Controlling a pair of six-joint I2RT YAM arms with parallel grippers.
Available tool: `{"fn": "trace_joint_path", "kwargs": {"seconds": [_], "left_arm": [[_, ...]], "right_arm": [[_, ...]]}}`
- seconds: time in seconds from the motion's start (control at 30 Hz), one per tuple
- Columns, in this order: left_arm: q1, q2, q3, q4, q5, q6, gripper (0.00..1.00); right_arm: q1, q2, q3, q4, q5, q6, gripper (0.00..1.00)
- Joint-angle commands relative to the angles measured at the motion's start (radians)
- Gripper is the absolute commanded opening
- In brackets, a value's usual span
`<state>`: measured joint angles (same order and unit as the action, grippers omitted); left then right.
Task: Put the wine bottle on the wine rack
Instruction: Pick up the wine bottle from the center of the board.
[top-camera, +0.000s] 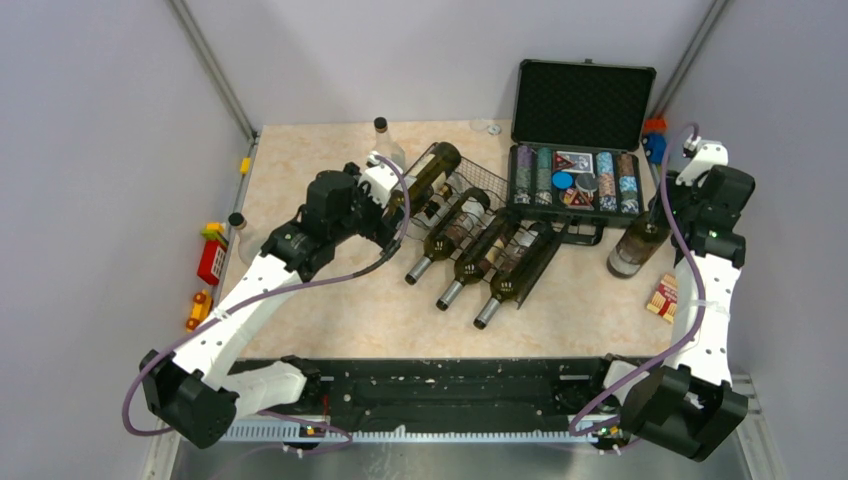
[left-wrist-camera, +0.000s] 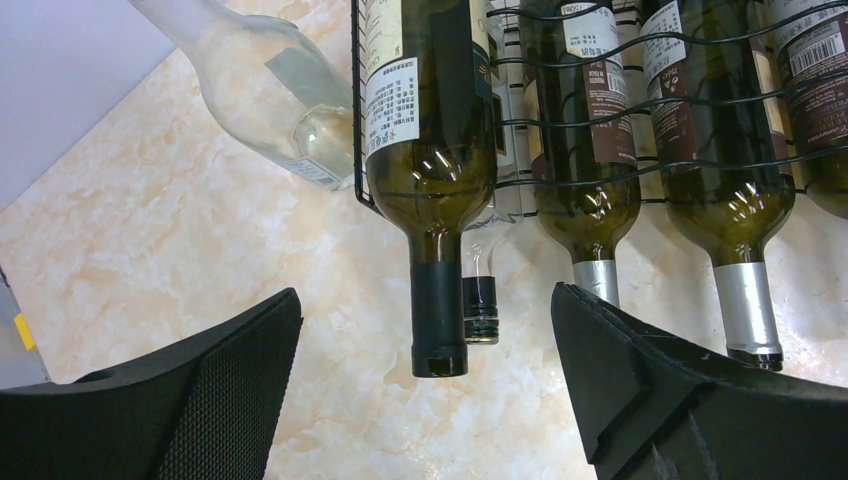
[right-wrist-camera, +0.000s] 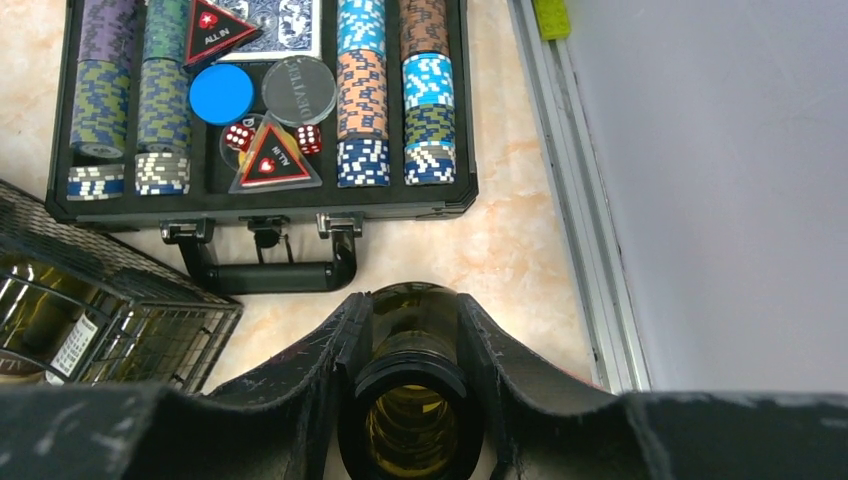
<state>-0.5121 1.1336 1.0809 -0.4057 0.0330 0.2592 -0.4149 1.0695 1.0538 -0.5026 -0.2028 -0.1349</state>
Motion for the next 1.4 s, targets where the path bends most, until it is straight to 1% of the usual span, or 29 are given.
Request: {"fn": "trace_joint_path", "kwargs": {"seconds": [0.0, 0.1, 0.13, 0.17, 0.2, 0.5, 0.73, 1.0, 1.1, 1.23, 1.37], "left_arm": [[0.001, -0.035, 0.025, 0.011, 0.017, 0.001, 0.99], [0.0, -0.037, 0.033, -0.001, 0.024, 0.008, 0.99], [0.0, -0.038, 0.036, -0.004, 0.027, 0.009, 0.99], [0.0, -0.038, 0.039, -0.006, 0.033, 0.013, 0.99], [0.0, -0.04, 0.041, -0.009, 0.037, 0.016, 0.99], [0.001, -0.021, 0.086, -0.037, 0.092, 0.021, 0.99], [0.0, -0.001, 0.12, -0.046, 0.111, 0.024, 0.99], [0.0, 0.045, 0.166, -0.061, 0.098, 0.053, 0.99], [0.001, 0.068, 0.189, -0.07, 0.096, 0.055, 0.99], [0.0, 0.104, 0.226, -0.078, 0.096, 0.047, 0.99], [0.0, 0.14, 0.259, -0.092, 0.083, 0.043, 0.99]], "right_arm": [[-0.009, -0.009, 0.064, -0.012, -0.032, -0.004, 0.22], [-0.01, -0.014, 0.104, -0.04, -0.079, -0.012, 0.13], [-0.01, -0.019, 0.117, -0.053, -0.101, -0.016, 0.09], [-0.01, -0.024, 0.131, -0.065, -0.121, -0.022, 0.02], [-0.01, -0.03, 0.144, -0.081, -0.143, -0.032, 0.0], [-0.01, -0.071, 0.232, -0.274, -0.312, -0.177, 0.0], [-0.01, -0.124, 0.27, -0.439, -0.482, -0.34, 0.0], [0.001, -0.117, 0.295, -0.653, -0.652, -0.573, 0.0], [0.061, -0.116, 0.283, -0.699, -0.666, -0.618, 0.0], [0.223, -0.129, 0.261, -0.679, -0.618, -0.591, 0.0], [0.335, -0.132, 0.26, -0.682, -0.624, -0.579, 0.0]]}}
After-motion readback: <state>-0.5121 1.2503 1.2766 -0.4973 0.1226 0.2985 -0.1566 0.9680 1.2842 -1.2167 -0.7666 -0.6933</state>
